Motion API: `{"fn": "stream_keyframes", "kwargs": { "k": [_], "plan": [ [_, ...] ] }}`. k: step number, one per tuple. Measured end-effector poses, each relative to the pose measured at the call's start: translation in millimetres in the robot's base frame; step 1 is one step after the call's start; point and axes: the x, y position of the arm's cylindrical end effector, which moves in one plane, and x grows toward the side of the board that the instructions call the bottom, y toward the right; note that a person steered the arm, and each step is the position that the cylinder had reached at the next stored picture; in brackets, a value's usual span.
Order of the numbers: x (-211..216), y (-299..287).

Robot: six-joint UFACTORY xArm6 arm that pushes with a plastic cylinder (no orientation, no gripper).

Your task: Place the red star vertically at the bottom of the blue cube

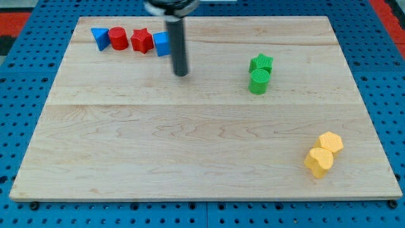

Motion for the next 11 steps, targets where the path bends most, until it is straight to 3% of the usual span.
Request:
{"fn": "stream_keyframes", "kwargs": {
  "k": [1, 2, 3, 4, 5, 11],
  "plan": [
    [-48.0, 51.8],
    [-112.7, 28.9],
    [-140.5, -52.9],
    [-125.2, -124.3],
    [-85.6, -123.6],
    [115.8, -33.1]
  ]
}}
